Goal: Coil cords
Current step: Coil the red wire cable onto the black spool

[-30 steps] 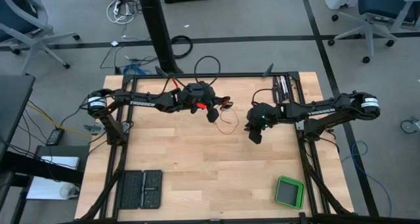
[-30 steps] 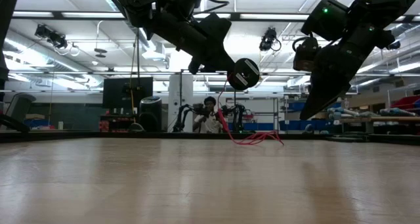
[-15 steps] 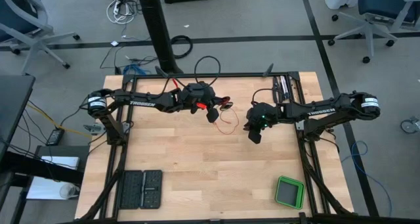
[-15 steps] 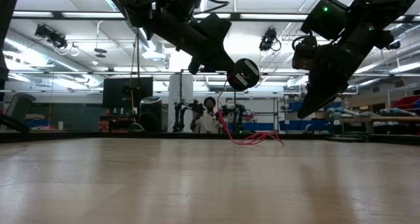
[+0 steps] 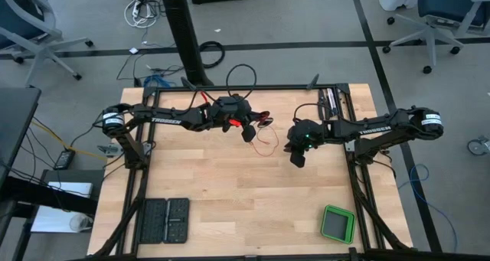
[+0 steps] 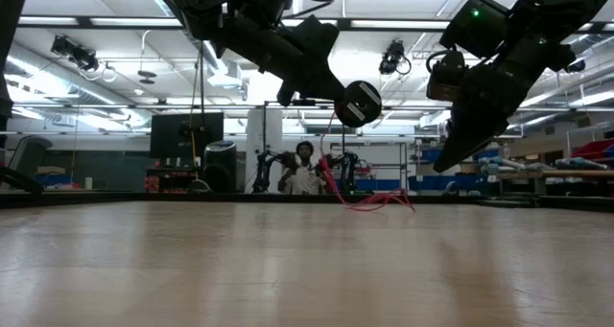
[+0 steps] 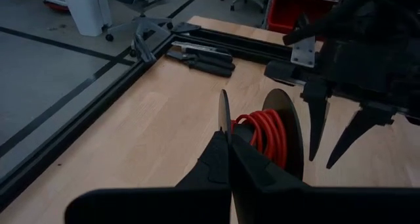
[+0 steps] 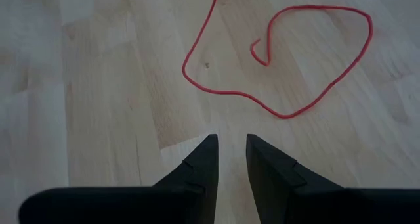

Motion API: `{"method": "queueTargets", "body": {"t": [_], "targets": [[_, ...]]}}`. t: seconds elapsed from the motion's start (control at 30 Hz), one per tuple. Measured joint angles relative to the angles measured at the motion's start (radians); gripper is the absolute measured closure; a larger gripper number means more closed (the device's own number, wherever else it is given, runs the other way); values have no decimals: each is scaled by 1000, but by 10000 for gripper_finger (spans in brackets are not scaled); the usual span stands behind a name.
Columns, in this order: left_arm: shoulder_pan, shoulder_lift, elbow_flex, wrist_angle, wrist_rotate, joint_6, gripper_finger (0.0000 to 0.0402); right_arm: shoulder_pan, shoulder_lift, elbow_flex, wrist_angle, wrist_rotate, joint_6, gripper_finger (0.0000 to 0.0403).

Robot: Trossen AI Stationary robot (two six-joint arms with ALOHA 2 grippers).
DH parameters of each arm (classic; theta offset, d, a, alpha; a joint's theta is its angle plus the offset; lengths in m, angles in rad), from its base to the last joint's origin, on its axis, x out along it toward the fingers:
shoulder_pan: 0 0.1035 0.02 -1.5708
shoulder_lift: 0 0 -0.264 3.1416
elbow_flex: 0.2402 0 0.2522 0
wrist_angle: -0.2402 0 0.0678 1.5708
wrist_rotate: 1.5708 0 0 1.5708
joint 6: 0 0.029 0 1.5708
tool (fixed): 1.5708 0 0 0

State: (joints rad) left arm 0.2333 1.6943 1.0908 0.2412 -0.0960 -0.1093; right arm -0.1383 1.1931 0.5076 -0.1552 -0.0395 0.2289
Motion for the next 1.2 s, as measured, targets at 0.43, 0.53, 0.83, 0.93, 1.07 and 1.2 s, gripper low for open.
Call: {"method": "queueTargets", "body": {"t": [0.43,0.53,0.83,0.93,1.07,1.2], "targets": [[-21,0,0,-1,3,0,401,36,0,0,-1,-17,40,326],[-21,0,0,-2,3,0,401,39,0,0,-1,-17,40,326],[-20,0,0,-1,3,0,401,38,0,0,6,-9,27,326],[-20,0,0,1,3,0,401,30,0,0,15,25,14,326],[-20,0,0,0,38,0,401,25,0,0,43,38,47,326],[-18,0,0,-22,126,-31,401,43,0,0,64,41,74,326]]}}
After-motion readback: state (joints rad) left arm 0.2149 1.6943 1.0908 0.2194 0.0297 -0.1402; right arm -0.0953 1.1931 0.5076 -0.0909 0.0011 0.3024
